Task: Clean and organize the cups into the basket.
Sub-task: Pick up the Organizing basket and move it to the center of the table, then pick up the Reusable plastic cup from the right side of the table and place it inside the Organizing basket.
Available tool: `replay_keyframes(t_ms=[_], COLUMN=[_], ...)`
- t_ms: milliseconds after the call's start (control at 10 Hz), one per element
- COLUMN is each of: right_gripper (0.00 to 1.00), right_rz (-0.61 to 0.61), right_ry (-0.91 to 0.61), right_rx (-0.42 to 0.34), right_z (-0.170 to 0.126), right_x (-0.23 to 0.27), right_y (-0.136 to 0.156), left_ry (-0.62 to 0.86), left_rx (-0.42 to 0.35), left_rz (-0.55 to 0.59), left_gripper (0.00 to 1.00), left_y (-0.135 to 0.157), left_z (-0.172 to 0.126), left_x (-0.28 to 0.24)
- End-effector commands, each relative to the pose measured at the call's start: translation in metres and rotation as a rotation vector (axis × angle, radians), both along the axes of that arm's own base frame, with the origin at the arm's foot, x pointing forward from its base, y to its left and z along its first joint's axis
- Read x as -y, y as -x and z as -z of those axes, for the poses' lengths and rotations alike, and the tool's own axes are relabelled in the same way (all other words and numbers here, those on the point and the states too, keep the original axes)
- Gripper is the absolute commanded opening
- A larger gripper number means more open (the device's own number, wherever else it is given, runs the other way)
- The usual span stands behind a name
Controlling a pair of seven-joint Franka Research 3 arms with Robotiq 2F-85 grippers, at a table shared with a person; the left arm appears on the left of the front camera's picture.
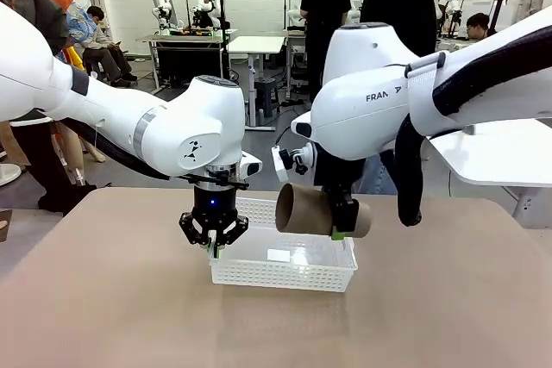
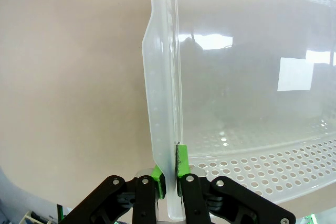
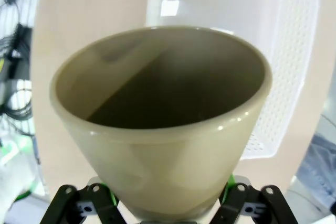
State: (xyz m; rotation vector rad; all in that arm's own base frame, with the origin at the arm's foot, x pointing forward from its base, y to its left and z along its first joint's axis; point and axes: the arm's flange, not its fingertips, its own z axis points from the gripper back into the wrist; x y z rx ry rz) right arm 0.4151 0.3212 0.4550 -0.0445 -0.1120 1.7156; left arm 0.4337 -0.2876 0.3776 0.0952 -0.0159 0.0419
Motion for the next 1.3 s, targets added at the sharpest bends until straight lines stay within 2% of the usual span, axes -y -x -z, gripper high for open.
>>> replay_keyframes(t_ms=[0, 600, 1000, 1200], right_gripper=[0.81, 0.81, 0.81, 0.81], right_rz=[0.085, 0.172, 0.165, 0.184], right_ry=[-0.115, -0.301, -0.377, -0.360], right_rx=[0.030, -0.037, -0.017, -0.034], right_z=[0.007, 0.050, 0.060, 0.074], right_x=[0.007, 0.040, 0.038, 0.036], right_y=[0.005, -0.019, -0.025, -0.032], left_ry=[0.004, 0.004, 0.004, 0.004], left_rx=[0.002, 0.002, 0.002, 0.002], left_rz=[-0.002, -0.002, -0.002, -0.002], left_gripper=[0.00, 0.00, 0.00, 0.00], left_y=[0.000, 0.000, 0.000, 0.000], left_z=[-0.001, -0.001, -0.001, -0.001], left_x=[0.000, 0.000, 0.000, 0.000])
